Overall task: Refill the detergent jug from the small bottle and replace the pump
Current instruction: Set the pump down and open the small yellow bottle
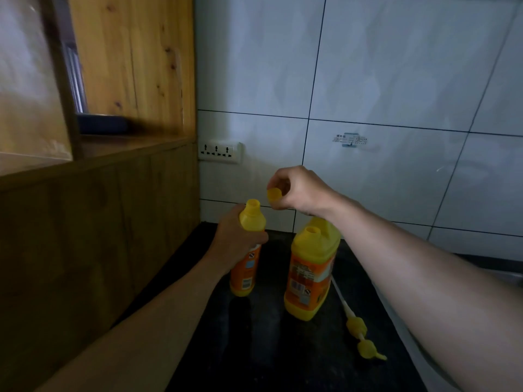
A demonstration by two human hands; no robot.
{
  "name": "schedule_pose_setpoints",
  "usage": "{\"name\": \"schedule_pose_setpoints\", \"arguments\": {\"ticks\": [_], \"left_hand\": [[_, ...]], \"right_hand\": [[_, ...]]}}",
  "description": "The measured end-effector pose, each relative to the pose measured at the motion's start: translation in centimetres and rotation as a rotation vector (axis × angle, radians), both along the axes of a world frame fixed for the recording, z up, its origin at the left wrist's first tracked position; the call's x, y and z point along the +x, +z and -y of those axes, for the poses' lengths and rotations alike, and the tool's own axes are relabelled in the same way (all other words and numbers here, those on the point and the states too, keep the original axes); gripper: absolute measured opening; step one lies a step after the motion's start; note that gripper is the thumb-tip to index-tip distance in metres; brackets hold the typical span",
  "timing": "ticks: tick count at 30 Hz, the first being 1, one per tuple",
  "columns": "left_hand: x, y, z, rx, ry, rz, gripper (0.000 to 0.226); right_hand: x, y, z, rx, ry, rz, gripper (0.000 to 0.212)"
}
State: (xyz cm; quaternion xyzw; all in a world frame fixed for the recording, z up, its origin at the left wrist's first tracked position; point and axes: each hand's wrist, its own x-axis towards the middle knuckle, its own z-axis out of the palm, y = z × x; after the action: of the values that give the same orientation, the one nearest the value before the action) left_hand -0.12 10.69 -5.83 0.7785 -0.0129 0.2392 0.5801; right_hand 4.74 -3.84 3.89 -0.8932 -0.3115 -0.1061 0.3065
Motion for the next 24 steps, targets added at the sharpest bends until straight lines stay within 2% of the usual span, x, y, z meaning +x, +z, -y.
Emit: {"name": "schedule_pose_setpoints", "arguments": {"ticks": [9, 24], "left_hand": [[-0.8, -0.5, 0.2, 0.087, 0.04, -0.051, 0.042], [-1.3, -0.2, 1.3, 0.169, 0.041, -0.087, 0.044]], "right_hand": [[-1.4, 0.2, 0.3, 0.009, 0.104, -0.081, 0.033], [-1.9, -0.3, 0.3, -0.069, 0.111, -0.047, 0.036]]}}
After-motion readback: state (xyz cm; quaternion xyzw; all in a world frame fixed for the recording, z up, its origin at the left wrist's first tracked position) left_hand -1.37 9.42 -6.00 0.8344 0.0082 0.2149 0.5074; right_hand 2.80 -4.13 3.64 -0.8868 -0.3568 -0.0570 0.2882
